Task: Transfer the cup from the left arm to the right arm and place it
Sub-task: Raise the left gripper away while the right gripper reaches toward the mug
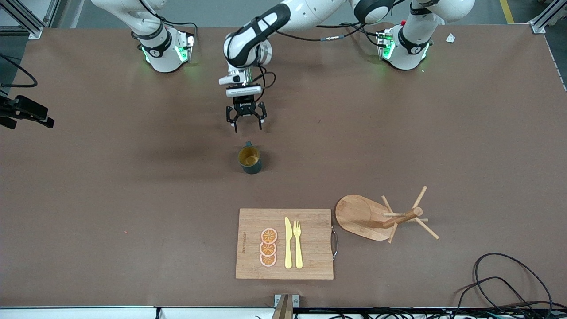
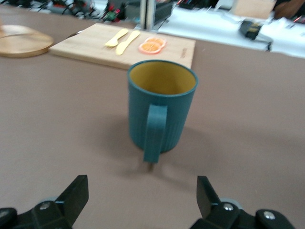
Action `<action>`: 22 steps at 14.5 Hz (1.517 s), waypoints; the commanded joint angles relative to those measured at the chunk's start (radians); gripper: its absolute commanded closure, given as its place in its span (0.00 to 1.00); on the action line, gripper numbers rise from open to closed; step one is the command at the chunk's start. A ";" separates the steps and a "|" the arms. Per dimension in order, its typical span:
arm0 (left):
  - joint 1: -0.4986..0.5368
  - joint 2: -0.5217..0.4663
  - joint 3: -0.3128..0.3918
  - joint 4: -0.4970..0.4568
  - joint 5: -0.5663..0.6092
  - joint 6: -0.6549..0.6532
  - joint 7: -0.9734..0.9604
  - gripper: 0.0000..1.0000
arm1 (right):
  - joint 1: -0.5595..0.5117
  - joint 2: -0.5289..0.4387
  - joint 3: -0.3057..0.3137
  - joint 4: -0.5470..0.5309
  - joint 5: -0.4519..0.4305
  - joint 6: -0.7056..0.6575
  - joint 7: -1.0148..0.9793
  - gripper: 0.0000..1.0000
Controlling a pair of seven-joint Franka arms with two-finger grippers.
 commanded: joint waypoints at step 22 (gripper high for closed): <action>1.016 -0.704 -0.021 -0.006 -1.100 -0.111 1.809 0.00 | 0.191 -0.016 0.014 -0.073 -0.005 0.044 0.234 0.00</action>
